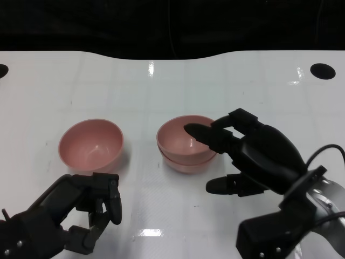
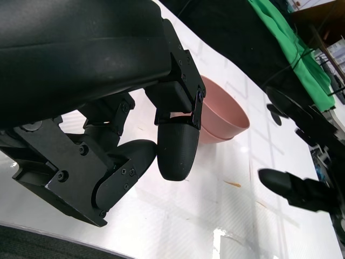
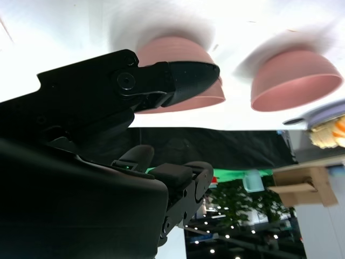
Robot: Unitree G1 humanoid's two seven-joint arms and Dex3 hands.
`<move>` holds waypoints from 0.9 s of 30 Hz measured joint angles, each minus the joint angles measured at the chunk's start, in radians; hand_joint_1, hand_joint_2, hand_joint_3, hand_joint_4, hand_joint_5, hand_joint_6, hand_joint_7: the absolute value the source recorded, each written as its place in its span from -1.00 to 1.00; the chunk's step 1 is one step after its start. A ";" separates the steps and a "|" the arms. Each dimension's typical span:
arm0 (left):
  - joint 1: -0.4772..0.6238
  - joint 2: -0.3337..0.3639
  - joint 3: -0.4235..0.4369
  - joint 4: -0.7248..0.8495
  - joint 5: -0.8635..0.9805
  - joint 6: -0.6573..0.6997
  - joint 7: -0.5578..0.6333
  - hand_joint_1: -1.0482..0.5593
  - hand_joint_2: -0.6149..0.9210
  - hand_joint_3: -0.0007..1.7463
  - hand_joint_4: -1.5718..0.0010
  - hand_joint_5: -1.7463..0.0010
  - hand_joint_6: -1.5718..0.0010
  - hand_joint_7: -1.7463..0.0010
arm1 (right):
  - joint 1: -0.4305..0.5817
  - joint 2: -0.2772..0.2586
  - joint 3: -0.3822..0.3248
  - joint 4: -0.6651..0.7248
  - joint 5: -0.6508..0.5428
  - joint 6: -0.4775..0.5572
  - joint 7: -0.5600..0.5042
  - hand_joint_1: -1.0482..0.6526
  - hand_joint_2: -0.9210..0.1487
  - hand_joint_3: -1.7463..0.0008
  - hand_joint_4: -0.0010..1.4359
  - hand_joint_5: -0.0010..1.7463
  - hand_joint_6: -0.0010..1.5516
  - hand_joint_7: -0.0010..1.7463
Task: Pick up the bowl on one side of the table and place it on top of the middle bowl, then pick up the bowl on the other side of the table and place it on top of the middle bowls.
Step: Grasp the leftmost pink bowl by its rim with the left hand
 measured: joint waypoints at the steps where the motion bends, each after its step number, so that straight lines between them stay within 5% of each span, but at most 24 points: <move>1: -0.001 0.000 0.000 0.000 0.000 -0.001 0.000 0.15 0.33 0.55 -0.05 -0.96 -0.02 -0.70 | 0.013 -0.007 -0.009 -0.003 0.014 -0.019 -0.002 -0.28 -0.95 0.83 -0.68 0.03 -0.32 -0.77; 7: -0.002 0.000 0.002 0.000 -0.001 -0.004 0.000 0.15 0.33 0.54 -0.02 -0.97 0.00 -0.69 | 0.087 -0.019 -0.069 -0.012 0.064 -0.114 -0.038 -0.10 -0.94 0.88 -0.47 0.16 -0.13 -0.67; 8: -0.004 0.000 0.001 0.000 -0.001 -0.004 0.000 0.15 0.34 0.50 -0.01 -0.99 0.01 -0.69 | 0.094 -0.019 -0.078 -0.015 0.071 -0.121 -0.039 -0.01 -0.87 0.76 -0.31 0.28 -0.03 -0.54; 10: -0.006 -0.001 0.005 -0.002 -0.004 -0.006 0.001 0.12 0.48 0.30 -0.01 -1.00 0.03 -0.67 | 0.151 -0.025 -0.118 -0.053 0.116 -0.167 -0.057 0.11 -0.28 0.04 -0.04 0.28 0.07 -0.25; 12: -0.006 -0.001 0.008 -0.003 -0.004 -0.006 0.007 0.10 0.55 0.18 -0.01 -1.00 0.03 -0.66 | 0.199 -0.031 -0.145 -0.083 0.145 -0.197 -0.060 0.14 -0.07 -0.20 0.05 0.25 0.11 -0.17; 23: -0.017 -0.004 0.025 0.036 -0.037 -0.072 0.009 0.09 0.67 -0.01 0.10 -0.92 0.03 -0.40 | 0.321 -0.068 -0.218 -0.162 0.184 -0.226 -0.004 0.19 0.24 -0.64 0.30 0.56 0.33 0.03; 25: -0.023 -0.003 0.029 0.048 -0.033 -0.110 0.010 0.03 0.77 -0.27 0.16 -0.59 0.05 -0.09 | 0.339 -0.070 -0.227 -0.178 0.187 -0.219 0.016 0.19 0.31 -0.76 0.33 0.86 0.25 0.44; 27: -0.031 0.009 0.042 0.057 -0.005 -0.163 0.023 -0.01 0.88 -0.47 0.20 -0.48 0.06 0.08 | 0.361 -0.070 -0.228 -0.188 0.188 -0.217 0.030 0.19 0.35 -0.81 0.32 0.96 0.19 0.63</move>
